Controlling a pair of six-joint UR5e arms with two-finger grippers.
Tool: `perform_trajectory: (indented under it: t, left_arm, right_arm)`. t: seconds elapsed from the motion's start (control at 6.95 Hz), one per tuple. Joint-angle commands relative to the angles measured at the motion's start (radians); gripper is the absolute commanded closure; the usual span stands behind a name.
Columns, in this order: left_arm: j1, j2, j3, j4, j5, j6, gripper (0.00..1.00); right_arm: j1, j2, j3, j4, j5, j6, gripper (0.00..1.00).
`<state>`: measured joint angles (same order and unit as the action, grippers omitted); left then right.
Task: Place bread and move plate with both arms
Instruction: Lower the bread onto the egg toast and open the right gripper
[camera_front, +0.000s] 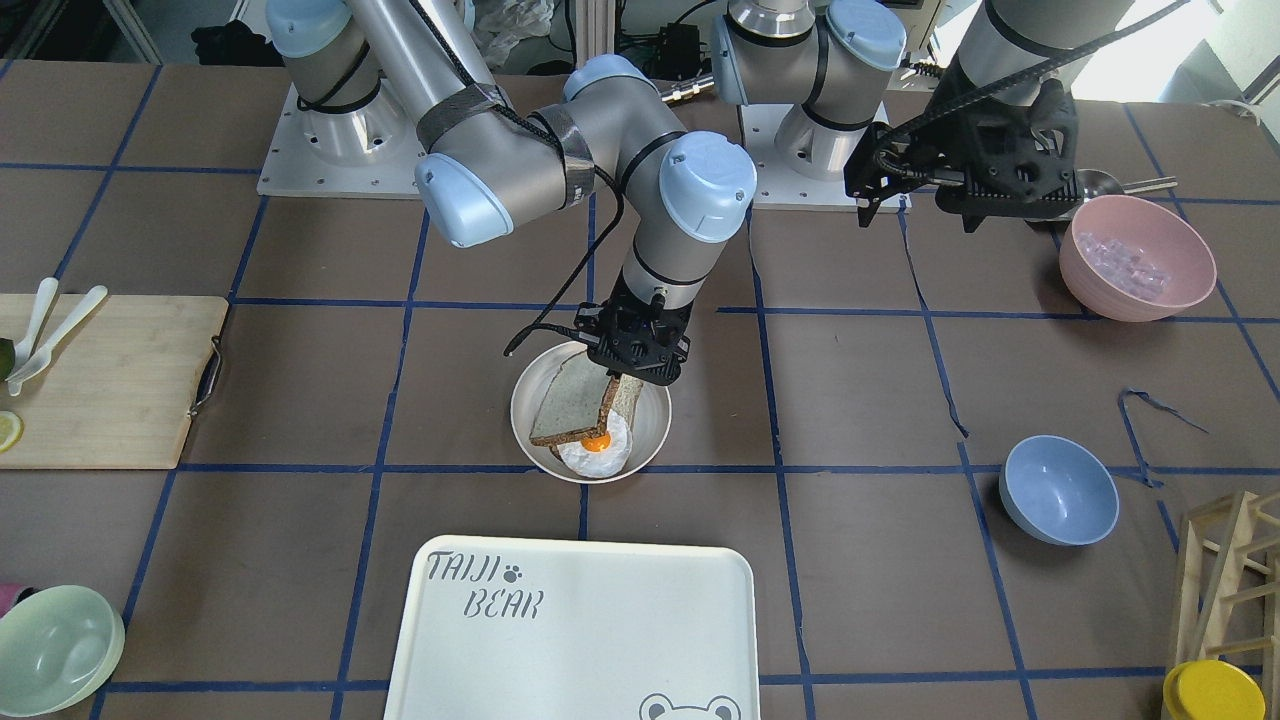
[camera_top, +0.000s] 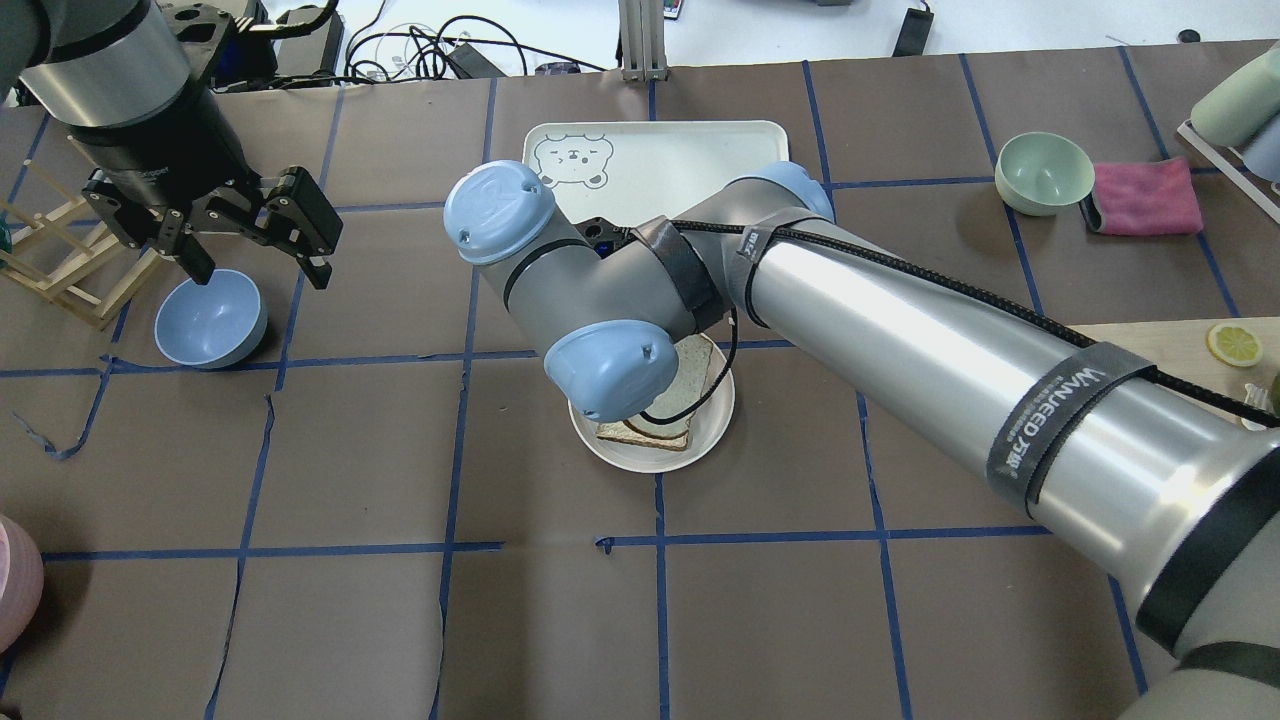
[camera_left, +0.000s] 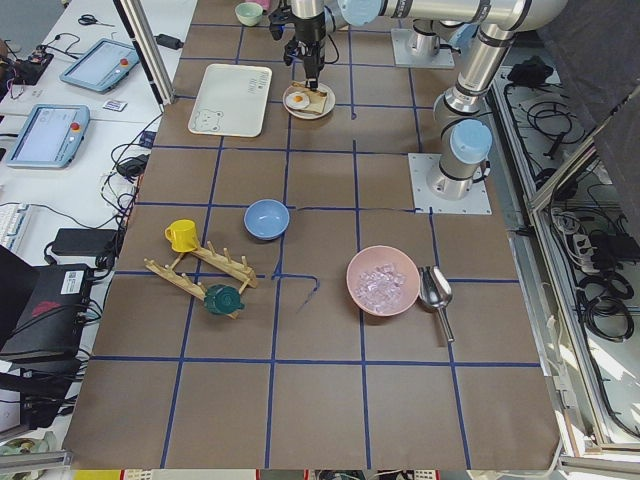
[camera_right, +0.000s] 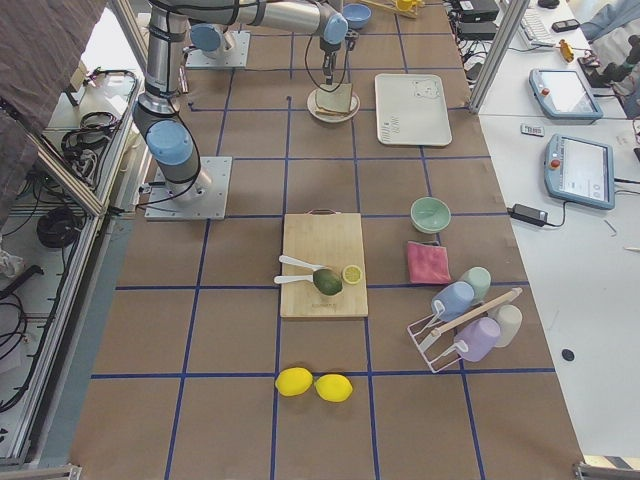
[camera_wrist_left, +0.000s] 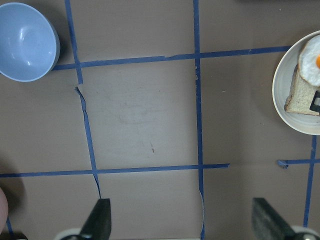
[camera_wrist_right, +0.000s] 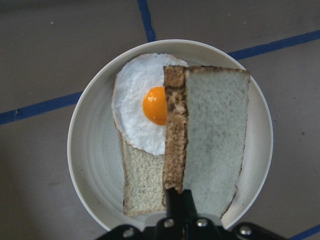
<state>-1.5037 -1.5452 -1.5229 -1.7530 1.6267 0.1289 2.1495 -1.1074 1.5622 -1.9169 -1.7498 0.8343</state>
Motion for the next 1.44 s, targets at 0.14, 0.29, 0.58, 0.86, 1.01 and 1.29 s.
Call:
perform_trajectory:
  t: [0.14,0.29,0.58,0.86,1.01,1.29]
  left_arm:
    - [0.003,-0.001,0.0,0.006,-0.002,0.001,0.0]
    - [0.005,-0.001,0.0,0.006,0.001,0.0,0.0]
    - [0.005,-0.001,0.0,0.007,0.002,0.001,0.0]
    - [0.005,-0.004,0.0,0.007,0.002,0.0,0.0]
    - [0.007,-0.007,0.001,0.007,0.004,0.0,0.0]
    - [0.007,-0.007,0.001,0.016,0.005,0.0,0.0]
  right_arm:
    - [0.003,0.004,0.004,0.002,0.004,-0.011,1.0]
    - [0.003,0.006,0.007,0.002,0.006,-0.009,1.0]
    - [0.003,0.004,0.004,-0.025,0.006,-0.009,0.94]
    - [0.001,0.006,0.009,-0.073,0.004,-0.011,0.53]
    - [0.001,0.006,0.009,-0.074,0.003,-0.012,0.3]
    - [-0.019,-0.009,0.001,-0.073,-0.005,-0.146,0.06]
